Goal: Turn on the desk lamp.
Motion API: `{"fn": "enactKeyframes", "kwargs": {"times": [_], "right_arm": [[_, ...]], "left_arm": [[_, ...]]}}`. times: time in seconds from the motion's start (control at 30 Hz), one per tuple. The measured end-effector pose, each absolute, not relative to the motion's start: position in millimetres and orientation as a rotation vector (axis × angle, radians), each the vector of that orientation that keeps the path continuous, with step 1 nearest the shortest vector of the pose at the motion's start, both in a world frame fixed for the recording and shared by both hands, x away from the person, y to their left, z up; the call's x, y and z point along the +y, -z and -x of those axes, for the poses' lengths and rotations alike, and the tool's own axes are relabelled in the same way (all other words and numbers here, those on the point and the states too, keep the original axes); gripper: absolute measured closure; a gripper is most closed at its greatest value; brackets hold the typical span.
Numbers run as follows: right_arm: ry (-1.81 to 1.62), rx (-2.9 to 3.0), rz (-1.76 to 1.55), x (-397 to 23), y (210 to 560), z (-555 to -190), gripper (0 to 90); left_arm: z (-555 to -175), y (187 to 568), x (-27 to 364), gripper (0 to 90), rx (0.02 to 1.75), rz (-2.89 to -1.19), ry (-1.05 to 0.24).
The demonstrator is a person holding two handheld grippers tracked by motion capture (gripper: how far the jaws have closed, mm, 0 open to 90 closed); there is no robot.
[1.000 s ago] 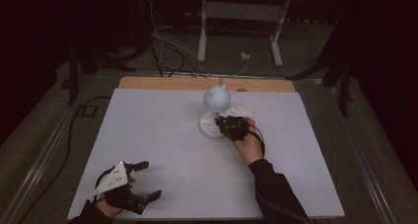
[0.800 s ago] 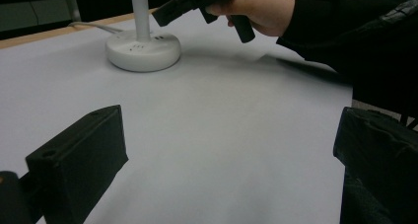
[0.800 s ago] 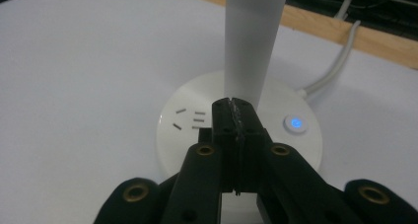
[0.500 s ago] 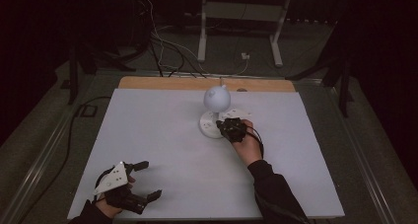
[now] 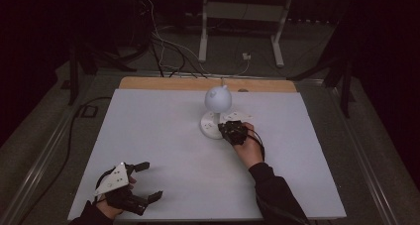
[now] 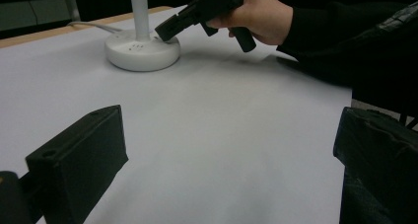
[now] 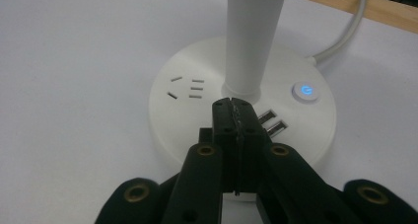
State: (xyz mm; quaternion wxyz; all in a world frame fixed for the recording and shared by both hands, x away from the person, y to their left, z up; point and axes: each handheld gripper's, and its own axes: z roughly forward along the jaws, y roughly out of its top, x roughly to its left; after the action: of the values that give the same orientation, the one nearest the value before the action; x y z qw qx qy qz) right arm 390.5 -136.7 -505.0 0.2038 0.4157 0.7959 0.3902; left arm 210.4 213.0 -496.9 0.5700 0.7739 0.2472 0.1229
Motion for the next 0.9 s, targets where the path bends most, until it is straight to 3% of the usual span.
{"fn": "enactKeyframes", "kwargs": {"times": [0.9], "right_arm": [[-1.073,2.196,-1.121,-131.6,510.8,-387.7,90.0]], "left_arm": [[-209.6,496.8,212.2,0.3,0.577,-1.819,-0.290]]}}
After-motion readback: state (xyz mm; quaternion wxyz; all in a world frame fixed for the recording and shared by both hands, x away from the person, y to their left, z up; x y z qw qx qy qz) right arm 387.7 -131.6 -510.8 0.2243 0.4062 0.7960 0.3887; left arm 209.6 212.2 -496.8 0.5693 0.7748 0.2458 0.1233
